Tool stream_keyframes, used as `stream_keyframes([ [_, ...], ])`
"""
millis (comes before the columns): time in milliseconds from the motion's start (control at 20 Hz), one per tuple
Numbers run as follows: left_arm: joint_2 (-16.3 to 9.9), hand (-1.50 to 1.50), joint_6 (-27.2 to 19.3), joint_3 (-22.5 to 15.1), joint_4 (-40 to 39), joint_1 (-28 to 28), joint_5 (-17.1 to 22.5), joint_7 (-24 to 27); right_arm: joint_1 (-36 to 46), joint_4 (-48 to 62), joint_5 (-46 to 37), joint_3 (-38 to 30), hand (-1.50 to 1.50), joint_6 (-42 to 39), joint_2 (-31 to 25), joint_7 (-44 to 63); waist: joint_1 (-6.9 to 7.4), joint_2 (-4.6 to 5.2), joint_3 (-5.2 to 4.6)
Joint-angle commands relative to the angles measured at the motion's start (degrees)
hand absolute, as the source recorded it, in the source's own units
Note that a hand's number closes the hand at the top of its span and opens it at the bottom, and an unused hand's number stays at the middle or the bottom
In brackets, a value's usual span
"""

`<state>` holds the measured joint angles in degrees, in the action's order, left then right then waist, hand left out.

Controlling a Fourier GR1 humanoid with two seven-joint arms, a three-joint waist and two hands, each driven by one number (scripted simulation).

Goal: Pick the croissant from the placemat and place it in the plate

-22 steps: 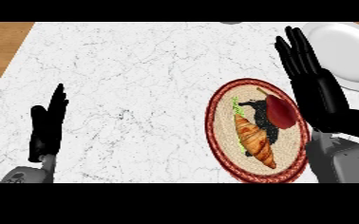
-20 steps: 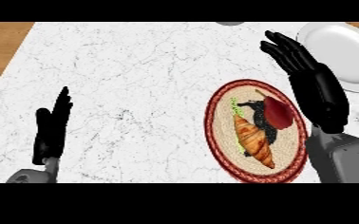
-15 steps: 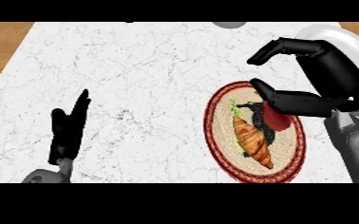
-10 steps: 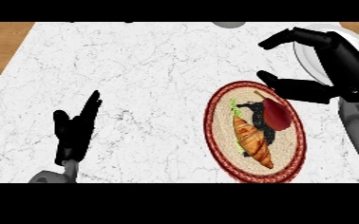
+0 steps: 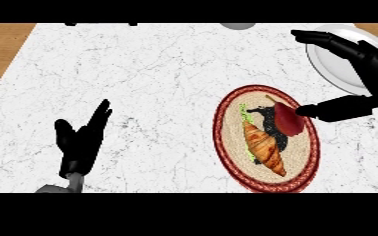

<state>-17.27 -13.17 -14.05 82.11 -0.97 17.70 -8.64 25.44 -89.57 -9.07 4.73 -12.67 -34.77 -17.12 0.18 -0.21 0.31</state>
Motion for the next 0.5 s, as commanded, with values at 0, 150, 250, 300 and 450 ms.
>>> stream_keyframes([
  [0,0.5,0.00,1.8,-0.6,-0.5,0.5,1.1,-1.4,2.1,-4.4,-7.2,5.5,-1.50,-3.3,-4.1,7.0,-0.13,0.00,-0.45],
  [150,2.1,0.00,1.0,-0.5,-3.4,0.7,0.2,1.1,0.3,-6.4,-10.1,8.2,-1.50,-10.4,-10.9,7.8,-1.03,0.05,-0.51],
  [250,1.2,0.00,2.1,-0.9,-2.3,0.5,0.3,-0.8,1.0,-10.8,-11.6,11.1,-1.50,-12.9,-10.8,14.0,-0.85,-0.08,-0.50],
  [300,0.4,0.00,1.9,-0.1,-0.3,1.3,1.0,-2.2,-0.5,-13.0,-12.6,12.0,-1.50,-13.2,-10.8,14.9,-0.65,-0.15,-0.42],
  [450,1.9,0.00,1.6,-0.6,-2.0,0.7,-0.3,-0.5,0.3,-18.4,-17.4,17.6,-1.50,-13.3,-6.5,24.8,-0.34,0.01,-0.44],
])
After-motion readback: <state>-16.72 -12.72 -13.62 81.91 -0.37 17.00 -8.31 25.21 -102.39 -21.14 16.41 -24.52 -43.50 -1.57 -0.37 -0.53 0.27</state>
